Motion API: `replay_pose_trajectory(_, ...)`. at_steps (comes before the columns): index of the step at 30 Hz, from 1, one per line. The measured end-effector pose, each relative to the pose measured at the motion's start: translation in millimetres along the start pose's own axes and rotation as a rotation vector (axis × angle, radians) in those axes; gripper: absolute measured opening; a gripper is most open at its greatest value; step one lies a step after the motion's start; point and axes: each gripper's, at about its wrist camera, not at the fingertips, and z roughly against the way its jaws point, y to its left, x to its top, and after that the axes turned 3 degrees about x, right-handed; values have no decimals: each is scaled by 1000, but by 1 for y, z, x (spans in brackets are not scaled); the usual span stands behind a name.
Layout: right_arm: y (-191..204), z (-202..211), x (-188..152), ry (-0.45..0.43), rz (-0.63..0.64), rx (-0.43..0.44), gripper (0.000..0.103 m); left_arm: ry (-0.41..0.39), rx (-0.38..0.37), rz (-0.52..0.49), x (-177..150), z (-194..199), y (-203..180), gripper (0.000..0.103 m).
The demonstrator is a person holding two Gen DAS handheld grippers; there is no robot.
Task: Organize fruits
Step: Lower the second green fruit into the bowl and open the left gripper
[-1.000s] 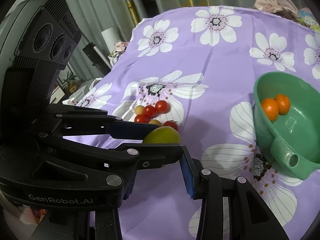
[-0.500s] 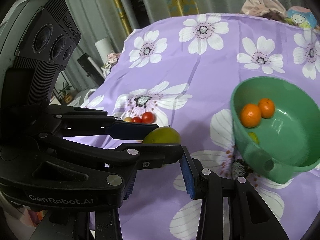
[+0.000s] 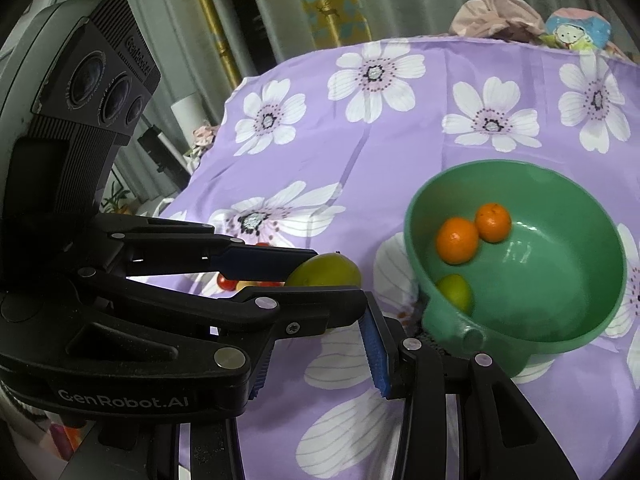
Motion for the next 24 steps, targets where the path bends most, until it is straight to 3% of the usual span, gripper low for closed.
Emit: replay_pose_trajectory(24,-34,17,19,-82,-26,-70,43,-36,-35,-72,41,-16,-20,34)
